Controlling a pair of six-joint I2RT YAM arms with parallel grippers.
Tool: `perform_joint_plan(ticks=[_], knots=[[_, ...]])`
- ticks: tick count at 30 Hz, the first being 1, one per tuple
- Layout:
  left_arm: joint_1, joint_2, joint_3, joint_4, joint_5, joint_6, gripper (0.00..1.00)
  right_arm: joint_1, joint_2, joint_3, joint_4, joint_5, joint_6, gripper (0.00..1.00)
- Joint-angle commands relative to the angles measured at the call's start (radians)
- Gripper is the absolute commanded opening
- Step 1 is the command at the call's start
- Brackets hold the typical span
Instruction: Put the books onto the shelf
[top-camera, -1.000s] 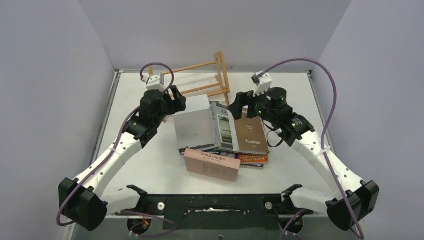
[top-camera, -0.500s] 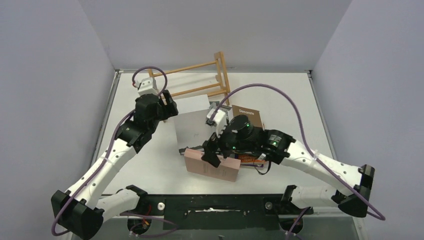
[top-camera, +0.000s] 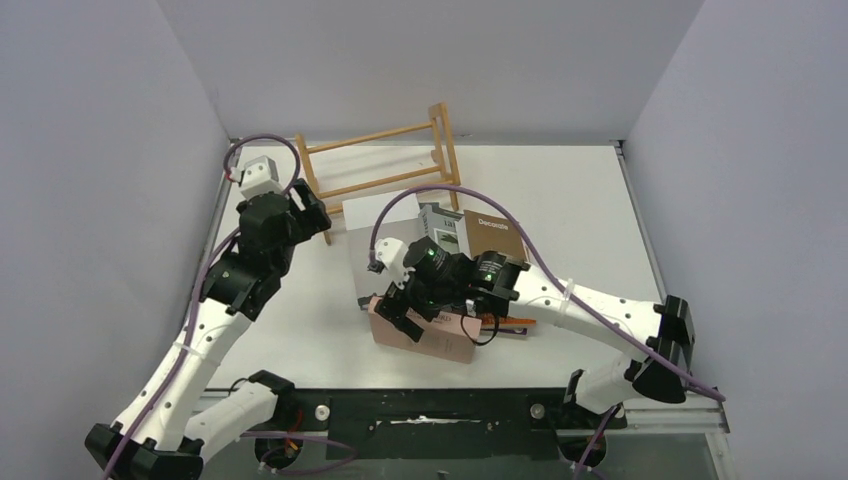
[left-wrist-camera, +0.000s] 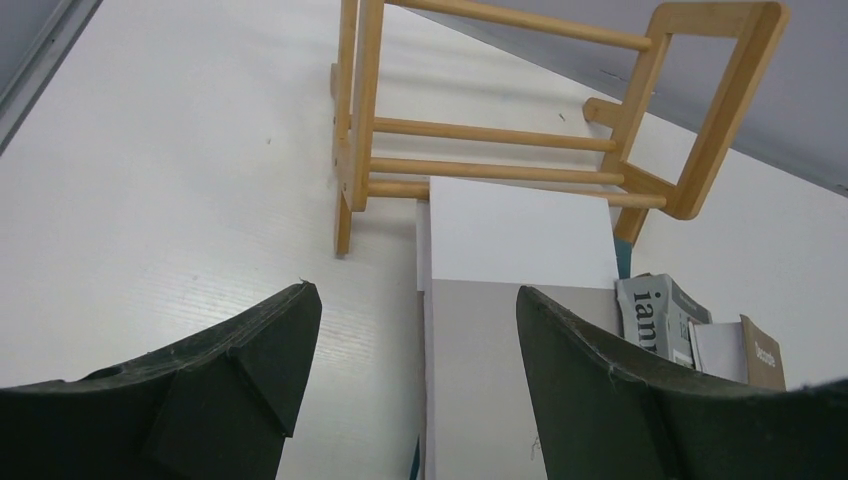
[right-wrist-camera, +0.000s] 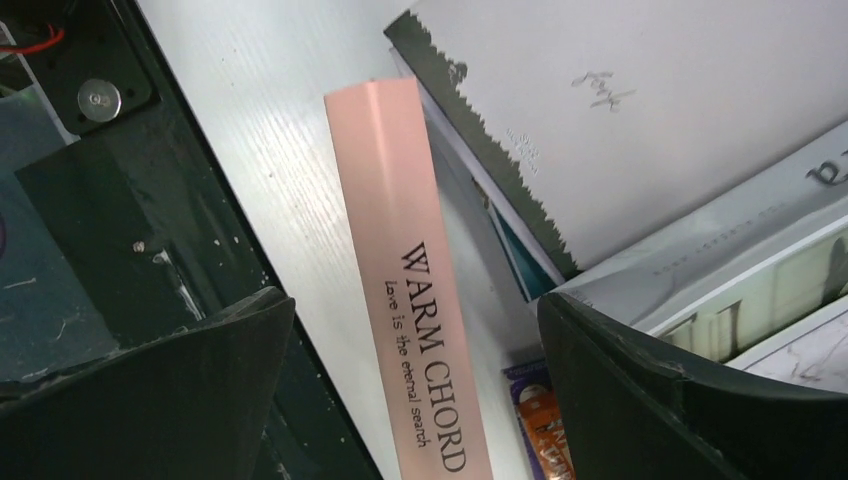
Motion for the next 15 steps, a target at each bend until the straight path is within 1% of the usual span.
perform_joint_plan(ticks=[1,6,15], knots=[[0.033,-0.027,0.044,-0.013,-0.011,-0.002,0.71,0.0,0.048,0.099,-0.043,-0.006,-0.071,0.99],[0.086,-0.033,0.051,-0.017,0.022,0.005,0.71,0.0,0.109,0.129,-0.08,-0.047,-0.081,1.0],[0.135,-0.023,0.047,-0.015,0.072,0.017,0.71,0.006,0.115,0.083,-0.073,-0.065,-0.047,0.97]])
